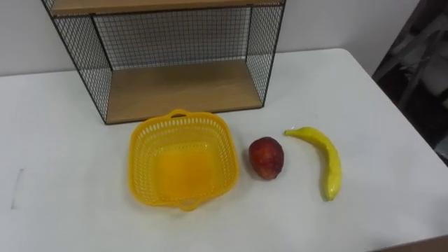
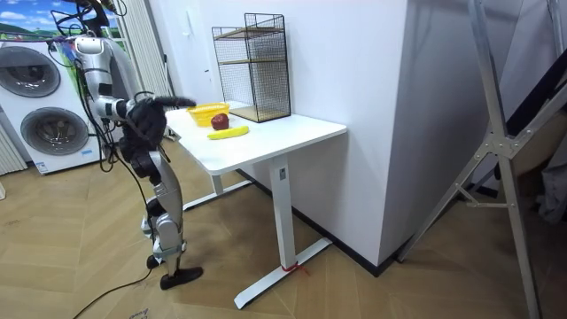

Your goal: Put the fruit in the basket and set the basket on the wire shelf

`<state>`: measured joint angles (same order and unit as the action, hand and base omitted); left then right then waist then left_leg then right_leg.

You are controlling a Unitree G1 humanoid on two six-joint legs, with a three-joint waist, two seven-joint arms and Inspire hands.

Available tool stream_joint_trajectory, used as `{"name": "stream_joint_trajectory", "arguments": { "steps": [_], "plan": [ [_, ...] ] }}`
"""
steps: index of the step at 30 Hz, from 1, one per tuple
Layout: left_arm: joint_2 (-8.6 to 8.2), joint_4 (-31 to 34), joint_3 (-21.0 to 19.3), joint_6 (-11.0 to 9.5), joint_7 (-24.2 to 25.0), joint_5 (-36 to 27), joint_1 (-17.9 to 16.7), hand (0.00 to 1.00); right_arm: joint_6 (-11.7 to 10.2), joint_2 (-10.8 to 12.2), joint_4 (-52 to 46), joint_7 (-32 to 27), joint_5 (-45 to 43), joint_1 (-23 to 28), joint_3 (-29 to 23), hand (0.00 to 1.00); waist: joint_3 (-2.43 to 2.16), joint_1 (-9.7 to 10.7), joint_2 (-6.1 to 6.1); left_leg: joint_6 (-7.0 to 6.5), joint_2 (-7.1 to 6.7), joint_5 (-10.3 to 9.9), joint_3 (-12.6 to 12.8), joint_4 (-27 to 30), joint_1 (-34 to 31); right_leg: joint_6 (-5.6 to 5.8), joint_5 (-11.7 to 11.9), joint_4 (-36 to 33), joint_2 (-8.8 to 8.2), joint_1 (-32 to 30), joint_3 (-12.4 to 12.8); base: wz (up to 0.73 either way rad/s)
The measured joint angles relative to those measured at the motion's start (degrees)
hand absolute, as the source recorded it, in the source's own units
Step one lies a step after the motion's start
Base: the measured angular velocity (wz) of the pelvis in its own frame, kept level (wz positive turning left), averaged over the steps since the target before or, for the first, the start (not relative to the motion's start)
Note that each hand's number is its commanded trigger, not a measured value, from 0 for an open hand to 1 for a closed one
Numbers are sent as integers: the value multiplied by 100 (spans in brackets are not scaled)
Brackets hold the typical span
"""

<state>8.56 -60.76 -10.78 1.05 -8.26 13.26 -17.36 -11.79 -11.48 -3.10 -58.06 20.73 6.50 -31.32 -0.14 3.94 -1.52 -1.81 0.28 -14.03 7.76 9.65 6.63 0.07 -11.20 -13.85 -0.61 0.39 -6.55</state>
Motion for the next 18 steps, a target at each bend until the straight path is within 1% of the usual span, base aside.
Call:
{"name": "stream_joint_trajectory", "arguments": {
  "steps": [2, 5, 6, 7, 8, 9, 10, 11, 12, 13, 16, 18],
  "plan": [
    [3, -14, 144, -4, 4, -5, -8, 0, -39, -14, -183, 153, -123, 30, 275, 0, 10, -56, -14, 0, 3, 0, -2, -1, 12, 0, 11, -3, 1, 27, -1, -2],
    [3, -115, 258, -30, 37, 29, 69, 0, -26, -17, -302, 634, -324, 26, 670, 0, 22, -136, -47, 0, 5, 0, -8, -1, 21, 0, 16, 0, -4, 36, -2, -1],
    [3, -120, 259, -24, 57, 43, 85, 0, -6, -30, -339, 812, -334, 12, 823, 0, 42, -190, -65, 0, 6, 0, -11, -1, 45, 0, 15, 2, -5, 56, -5, 0],
    [3, -118, 259, -24, 60, 53, 96, 0, 6, -40, -347, 903, -351, 2, 894, 0, 51, -224, -75, 0, 7, 0, -10, -1, 56, 0, 16, 2, -3, 62, -8, 0],
    [3, -116, 260, -24, 82, 69, 117, 0, 27, -98, -348, 1091, -359, -24, 1060, 0, 57, -284, -75, 0, 12, 0, -4, -5, 71, -1, 16, 3, -2, 73, -6, 0],
    [3, -118, 274, -23, 126, 69, 140, 0, 59, -182, -346, 1298, -361, -50, 1240, 0, 65, -300, -73, 1, 13, 0, -4, -10, 83, -2, 16, 6, -4, 84, -10, 0],
    [4, -117, 294, -23, 140, 70, 145, 0, 72, -219, -341, 1417, -365, -68, 1323, 0, 66, -313, -60, 0, 13, 0, -12, -11, 82, -3, 17, 7, -5, 93, -13, 7],
    [7, -117, 323, -22, 175, 71, 151, 0, 80, -247, -340, 1649, -468, -94, 1469, 0, 81, -339, -49, 0, 13, 0, -25, -10, 90, -4, 21, 18, -5, 119, -25, 9],
    [9, -117, 358, -20, 218, 71, 150, 0, 80, -249, -338, 1866, -609, -95, 1598, 0, 86, -379, -46, 1, 16, 0, -49, -10, 91, -6, 31, 40, -5, 142, -52, 11],
    [14, -119, 418, -17, 252, 71, 149, 0, 89, -254, -323, 2067, -750, -91, 1711, 0, 84, -410, -43, 1, 16, -1, -66, -10, 96, -6, 36, 56, -4, 162, -64, 9],
    [16, -118, 427, -17, 280, 77, 151, 0, 130, -262, -299, 2475, -812, -100, 1888, 0, 81, -438, -33, 1, 16, -1, -142, -8, 89, -2, 60, 122, -4, 218, -123, 14],
    [31, -117, 429, -10, 297, 143, 148, 0, 192, -269, -170, 2816, -1005, -147, 2084, 0, 76, -472, -31, 1, 18, -1, -174, -2, 100, -1, 61, 125, -4, 250, -152, 10]
  ]
}}
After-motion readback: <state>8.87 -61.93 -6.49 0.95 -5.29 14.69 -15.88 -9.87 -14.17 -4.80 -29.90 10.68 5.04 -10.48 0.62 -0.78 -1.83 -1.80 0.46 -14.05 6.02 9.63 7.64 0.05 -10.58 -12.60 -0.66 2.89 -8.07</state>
